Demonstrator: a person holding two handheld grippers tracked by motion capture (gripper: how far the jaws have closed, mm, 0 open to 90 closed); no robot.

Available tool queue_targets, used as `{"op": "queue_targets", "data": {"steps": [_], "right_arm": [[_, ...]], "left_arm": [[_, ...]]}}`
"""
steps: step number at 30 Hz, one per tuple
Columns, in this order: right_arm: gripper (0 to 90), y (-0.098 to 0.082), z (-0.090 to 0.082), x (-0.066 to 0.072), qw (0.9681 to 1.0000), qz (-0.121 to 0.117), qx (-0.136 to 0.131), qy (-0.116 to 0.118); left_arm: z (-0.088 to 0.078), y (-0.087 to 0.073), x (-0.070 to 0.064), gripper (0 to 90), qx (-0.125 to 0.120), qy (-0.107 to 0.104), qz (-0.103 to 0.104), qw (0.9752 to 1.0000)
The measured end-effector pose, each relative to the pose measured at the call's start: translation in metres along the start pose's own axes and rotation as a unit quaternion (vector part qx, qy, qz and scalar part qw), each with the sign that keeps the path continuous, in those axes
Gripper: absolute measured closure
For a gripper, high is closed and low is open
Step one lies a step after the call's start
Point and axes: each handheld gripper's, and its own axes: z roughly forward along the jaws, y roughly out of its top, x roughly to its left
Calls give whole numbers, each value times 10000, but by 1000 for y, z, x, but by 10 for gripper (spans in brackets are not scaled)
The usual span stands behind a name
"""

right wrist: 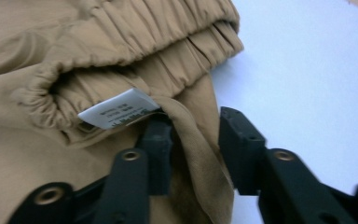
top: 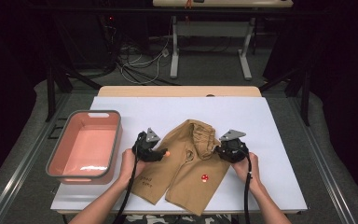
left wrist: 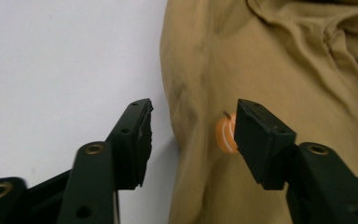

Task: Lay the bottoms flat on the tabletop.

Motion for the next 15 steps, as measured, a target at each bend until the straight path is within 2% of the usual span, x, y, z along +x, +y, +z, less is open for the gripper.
{"op": "queue_targets", "data": {"steps": [3, 5, 8, 10, 12, 15], "right_arm": [[548, 3, -2, 5, 9997, -259, 13, 46], [528, 4, -3, 8, 9990, -446, 37, 41], [519, 5, -5, 12, 9982, -586, 48, 114], [557, 6, -6, 15, 9976, -685, 19, 118], [622, 6, -6, 17, 9960, -878, 32, 157], [746, 5, -6, 22, 9950, -987, 17, 179]], "left_arm": [[1, 8, 3, 393, -124, -59, -110, 9998], [3, 13, 5, 375, -145, -105, -149, 9997], [7, 19, 7, 355, -238, -157, -222, 9993], [10, 25, 8, 355, -294, -250, -222, 9990], [12, 28, 7, 386, -338, -233, -200, 9990], [16, 34, 6, 485, -351, -208, -130, 9991]]}}
